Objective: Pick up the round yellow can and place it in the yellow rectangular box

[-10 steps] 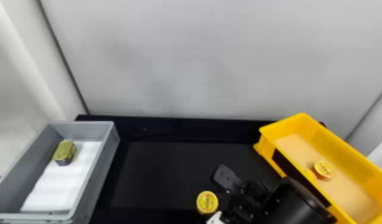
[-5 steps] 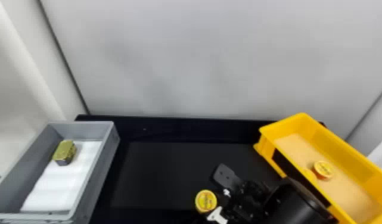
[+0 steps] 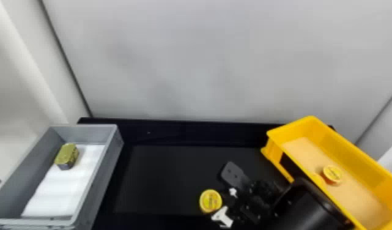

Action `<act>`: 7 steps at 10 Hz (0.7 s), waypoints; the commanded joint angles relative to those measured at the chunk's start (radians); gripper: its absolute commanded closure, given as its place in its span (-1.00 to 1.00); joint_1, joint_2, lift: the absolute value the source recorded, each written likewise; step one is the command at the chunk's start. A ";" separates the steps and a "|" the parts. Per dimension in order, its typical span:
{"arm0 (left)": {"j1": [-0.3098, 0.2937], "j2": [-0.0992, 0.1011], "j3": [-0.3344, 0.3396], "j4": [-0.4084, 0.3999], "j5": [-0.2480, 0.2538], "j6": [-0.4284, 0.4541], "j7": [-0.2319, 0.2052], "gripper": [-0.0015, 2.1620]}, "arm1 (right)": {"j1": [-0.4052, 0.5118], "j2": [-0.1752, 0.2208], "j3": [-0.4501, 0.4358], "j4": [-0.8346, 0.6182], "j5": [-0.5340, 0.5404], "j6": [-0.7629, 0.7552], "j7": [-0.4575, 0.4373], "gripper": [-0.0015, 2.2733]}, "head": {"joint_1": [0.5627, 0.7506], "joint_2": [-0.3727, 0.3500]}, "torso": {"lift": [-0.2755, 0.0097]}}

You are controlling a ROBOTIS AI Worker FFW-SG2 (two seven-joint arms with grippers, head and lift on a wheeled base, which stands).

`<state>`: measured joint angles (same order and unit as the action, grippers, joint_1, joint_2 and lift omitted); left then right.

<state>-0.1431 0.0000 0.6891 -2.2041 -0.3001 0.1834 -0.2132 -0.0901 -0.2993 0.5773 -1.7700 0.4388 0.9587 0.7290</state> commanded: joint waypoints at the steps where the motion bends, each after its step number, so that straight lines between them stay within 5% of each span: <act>1: 0.002 -0.003 0.000 0.004 -0.001 0.001 0.000 -0.85 | -0.014 0.008 -0.016 -0.111 0.000 0.060 0.002 -0.34 | 0.31 0.07 | 0.54; 5: 0.008 -0.003 0.000 0.006 -0.002 0.004 0.003 -0.85 | -0.034 0.014 -0.031 -0.281 0.002 0.160 0.041 -0.34 | 0.31 0.07 | 0.54; 7: 0.016 -0.003 -0.002 0.006 -0.002 0.005 0.009 -0.85 | -0.045 0.025 -0.074 -0.305 0.117 0.157 0.103 -0.34 | 0.31 0.07 | 0.54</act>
<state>-0.1324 0.0000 0.6888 -2.1981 -0.3022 0.1874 -0.2062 -0.1284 -0.2823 0.5298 -2.0599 0.4738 1.1165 0.8007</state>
